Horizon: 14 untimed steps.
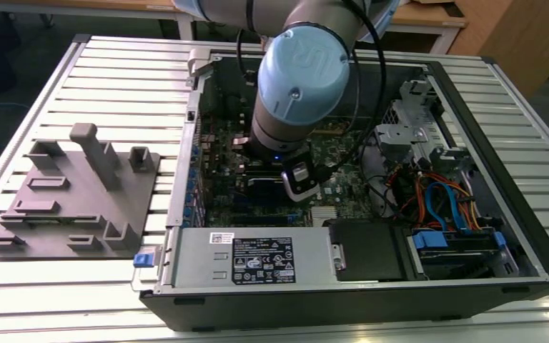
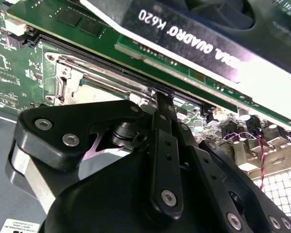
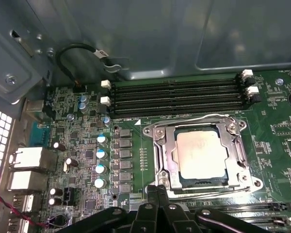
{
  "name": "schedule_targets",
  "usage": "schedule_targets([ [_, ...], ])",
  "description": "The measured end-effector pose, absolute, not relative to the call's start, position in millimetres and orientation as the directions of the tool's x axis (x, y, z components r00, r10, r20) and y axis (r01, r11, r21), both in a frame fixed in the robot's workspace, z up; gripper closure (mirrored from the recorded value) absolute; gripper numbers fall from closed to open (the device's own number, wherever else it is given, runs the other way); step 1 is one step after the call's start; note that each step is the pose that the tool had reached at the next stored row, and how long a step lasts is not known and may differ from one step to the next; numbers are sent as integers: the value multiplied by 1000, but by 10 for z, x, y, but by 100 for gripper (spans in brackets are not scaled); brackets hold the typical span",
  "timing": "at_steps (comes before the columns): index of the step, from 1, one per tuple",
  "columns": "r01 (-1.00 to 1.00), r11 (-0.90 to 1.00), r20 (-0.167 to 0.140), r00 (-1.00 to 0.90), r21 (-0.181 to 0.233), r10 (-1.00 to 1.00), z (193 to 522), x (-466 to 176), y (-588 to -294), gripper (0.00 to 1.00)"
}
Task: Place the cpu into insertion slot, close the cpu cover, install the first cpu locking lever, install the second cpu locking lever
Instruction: 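Install the second cpu locking lever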
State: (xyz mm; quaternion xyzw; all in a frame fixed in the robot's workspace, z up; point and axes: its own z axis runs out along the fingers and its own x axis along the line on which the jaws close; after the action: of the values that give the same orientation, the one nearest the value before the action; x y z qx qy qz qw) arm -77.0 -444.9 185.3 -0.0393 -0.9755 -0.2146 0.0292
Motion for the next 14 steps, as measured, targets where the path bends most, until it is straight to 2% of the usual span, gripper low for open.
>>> schedule_targets([
  [14,89,891,76,-995,445,62,1792,-808,-4446,90],
])
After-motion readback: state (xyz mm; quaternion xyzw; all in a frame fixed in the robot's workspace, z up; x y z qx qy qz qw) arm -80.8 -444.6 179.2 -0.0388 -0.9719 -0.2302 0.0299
